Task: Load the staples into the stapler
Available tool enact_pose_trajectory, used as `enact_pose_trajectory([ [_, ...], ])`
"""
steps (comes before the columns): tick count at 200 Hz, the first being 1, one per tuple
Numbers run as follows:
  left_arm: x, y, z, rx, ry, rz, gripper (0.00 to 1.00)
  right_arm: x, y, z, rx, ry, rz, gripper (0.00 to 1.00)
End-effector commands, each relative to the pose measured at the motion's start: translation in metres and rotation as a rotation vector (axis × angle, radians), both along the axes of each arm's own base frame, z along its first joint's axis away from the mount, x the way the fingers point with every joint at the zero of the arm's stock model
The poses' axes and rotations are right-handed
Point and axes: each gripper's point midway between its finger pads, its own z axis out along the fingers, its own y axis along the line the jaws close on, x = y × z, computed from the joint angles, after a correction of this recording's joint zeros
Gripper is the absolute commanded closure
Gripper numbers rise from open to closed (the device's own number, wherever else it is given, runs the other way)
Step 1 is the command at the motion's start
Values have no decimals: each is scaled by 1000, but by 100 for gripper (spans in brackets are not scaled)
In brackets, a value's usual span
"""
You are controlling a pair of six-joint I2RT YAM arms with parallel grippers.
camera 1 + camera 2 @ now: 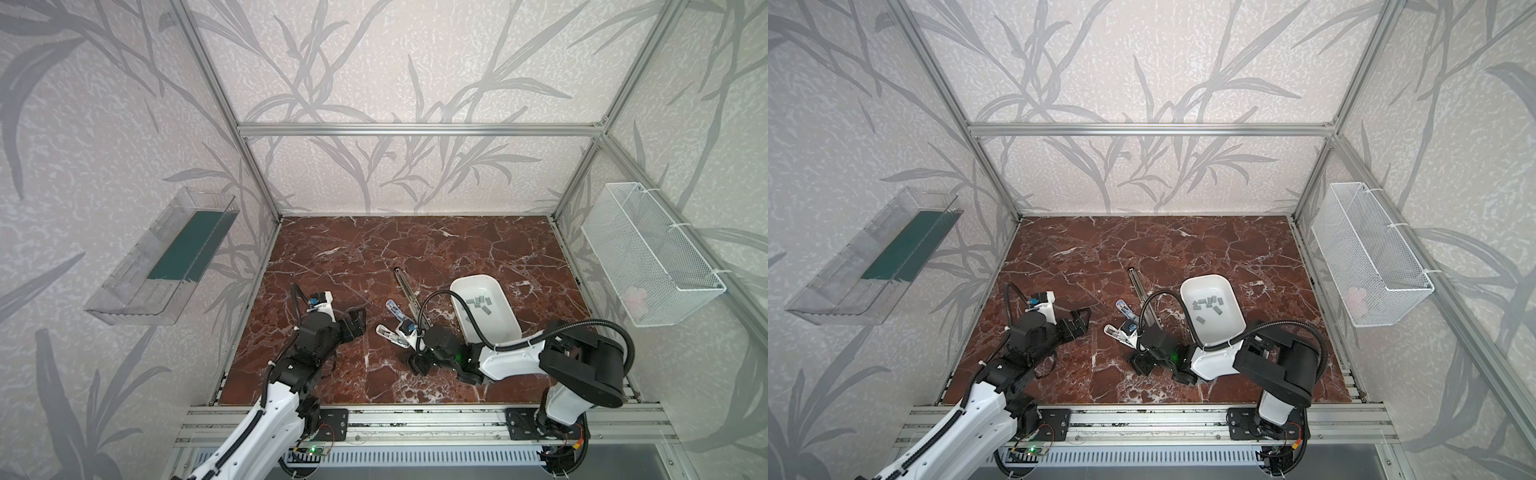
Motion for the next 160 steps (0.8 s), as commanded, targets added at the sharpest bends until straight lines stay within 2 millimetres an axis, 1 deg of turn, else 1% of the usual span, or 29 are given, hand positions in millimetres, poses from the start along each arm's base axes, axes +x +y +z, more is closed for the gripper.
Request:
enact_pose_trajectory([
  [1, 1, -7, 1, -67, -14, -14, 1, 2, 15, 0, 24, -36, 44, 27],
  [14, 0, -11, -1, -84, -17, -33, 1, 1, 16, -4, 13, -35, 58, 26],
  [33, -3, -18, -4, -110, -7, -67, 1, 1, 12, -9, -4, -40, 56, 26],
  [51, -5, -17, -7, -99, 6, -69, 1, -1, 8, -10, -12, -45, 57, 27],
  [72, -5, -17, -4, -95, -7, -73, 1, -4, 7, -11, -5, -39, 67, 31],
  [102, -4, -18, -6, -90, -8, -80, 1, -5, 4, -8, 6, -41, 64, 31],
  [118, -3, -18, -9, -84, -5, -81, 1, -2, 2, -3, 4, -51, 44, 30],
  [137, -1, -17, -10, -61, 2, -83, 1, 4, 3, -3, -3, -58, 17, 30],
  [160, 2, -19, -10, -53, 8, -89, 1, 13, 6, -4, 6, -54, -37, 33],
])
